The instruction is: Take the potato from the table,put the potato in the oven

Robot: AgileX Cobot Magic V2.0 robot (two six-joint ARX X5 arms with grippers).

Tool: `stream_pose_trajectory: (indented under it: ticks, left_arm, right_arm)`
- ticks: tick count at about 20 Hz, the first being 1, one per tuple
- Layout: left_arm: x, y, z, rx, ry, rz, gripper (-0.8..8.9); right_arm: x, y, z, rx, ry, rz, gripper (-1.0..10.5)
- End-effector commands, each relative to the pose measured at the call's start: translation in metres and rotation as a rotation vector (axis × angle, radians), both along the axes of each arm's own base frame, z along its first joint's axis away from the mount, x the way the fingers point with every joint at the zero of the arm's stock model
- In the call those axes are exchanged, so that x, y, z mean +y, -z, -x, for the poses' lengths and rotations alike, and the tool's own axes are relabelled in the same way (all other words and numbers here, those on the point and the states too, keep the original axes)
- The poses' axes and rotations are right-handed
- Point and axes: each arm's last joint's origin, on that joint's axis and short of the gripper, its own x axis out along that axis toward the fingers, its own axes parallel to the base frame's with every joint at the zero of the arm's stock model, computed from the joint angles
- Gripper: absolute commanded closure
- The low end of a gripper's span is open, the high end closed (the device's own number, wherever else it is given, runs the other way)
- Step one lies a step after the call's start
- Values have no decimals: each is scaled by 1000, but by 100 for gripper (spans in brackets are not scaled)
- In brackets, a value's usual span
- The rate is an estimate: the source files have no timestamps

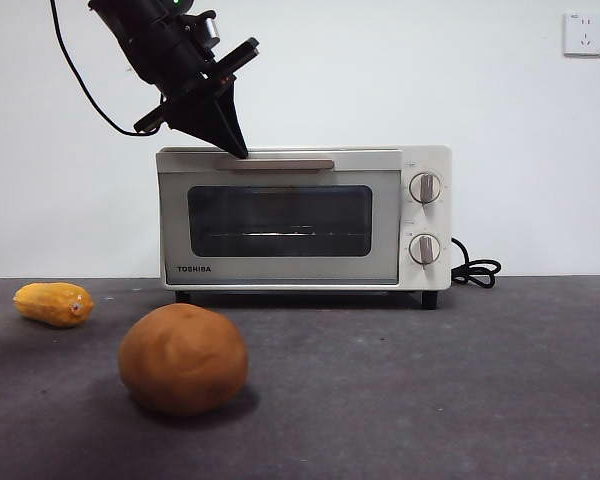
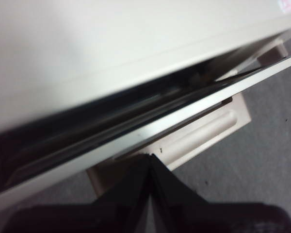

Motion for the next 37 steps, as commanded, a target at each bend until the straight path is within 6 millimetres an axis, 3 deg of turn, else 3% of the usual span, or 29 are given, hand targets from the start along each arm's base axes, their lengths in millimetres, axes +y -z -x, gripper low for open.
stream_pose_trajectory:
  ticks: [1,13,22,32,37]
  left_arm:
    - [-4,27,-1,87,-8,-108,819]
    - [-27,31,13,80,-17,-282,819]
    - [-44,34,24,88,-6,-357,819]
    - [-45,36,28,126,-1,-375,820]
    - [-43,49,31,172,6,-397,820]
  right_arm:
    - [0,1,3,1,-37,23,947]
    - [2,1,24,48,-78,47,947]
    - [4,-12,65,-83,-63,51,947]
    - [5,-16,88,-140,-33,30,947]
    - [7,-18,97,-167,-57,-5,947]
